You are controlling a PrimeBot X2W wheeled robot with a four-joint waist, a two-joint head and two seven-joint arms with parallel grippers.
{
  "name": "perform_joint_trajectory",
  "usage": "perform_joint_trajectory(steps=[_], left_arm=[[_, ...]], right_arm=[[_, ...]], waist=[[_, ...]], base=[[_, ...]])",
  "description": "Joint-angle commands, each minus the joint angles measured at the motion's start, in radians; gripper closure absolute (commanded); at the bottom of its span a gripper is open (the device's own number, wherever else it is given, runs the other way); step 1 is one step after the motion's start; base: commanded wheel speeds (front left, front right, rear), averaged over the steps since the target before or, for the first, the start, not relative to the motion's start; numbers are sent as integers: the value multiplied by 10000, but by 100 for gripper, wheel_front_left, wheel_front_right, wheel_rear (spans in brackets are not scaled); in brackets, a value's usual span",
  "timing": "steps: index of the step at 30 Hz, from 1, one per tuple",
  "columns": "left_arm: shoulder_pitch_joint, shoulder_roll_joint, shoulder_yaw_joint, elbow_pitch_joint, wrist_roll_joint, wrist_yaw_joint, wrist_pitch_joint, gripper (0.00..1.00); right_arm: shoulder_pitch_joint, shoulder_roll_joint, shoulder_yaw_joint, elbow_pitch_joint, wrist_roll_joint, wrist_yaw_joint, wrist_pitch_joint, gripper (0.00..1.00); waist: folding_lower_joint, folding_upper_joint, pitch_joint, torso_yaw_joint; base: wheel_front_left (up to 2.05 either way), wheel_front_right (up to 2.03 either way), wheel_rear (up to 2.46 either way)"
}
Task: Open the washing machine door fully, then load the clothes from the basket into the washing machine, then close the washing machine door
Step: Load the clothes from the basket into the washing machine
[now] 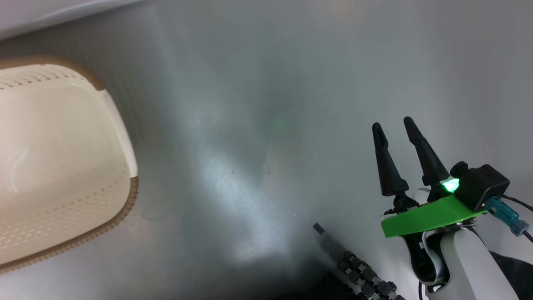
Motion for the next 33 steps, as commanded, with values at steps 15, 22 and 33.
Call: perform_joint_trajectory(steps=[15, 22, 33], left_arm=[[211, 236, -317, 1571, 132, 459, -1, 0], [848, -203, -255, 1928, -219, 490, -233, 0], [3252, -1354, 35, 2255, -984, 534, -1227, 0]], right_arm=[[101, -99, -104, -34, -105, 44, -90, 0], [208, -99, -455, -189, -382, 44, 90, 0], [611, -179, -1224, -633, -940, 44, 646, 0]], waist=[[0, -1, -172, 408], [0, -1, -775, 943], [0, -1, -2187, 1947]], base=[[0, 0, 0], [0, 0, 0], [0, 0, 0]])
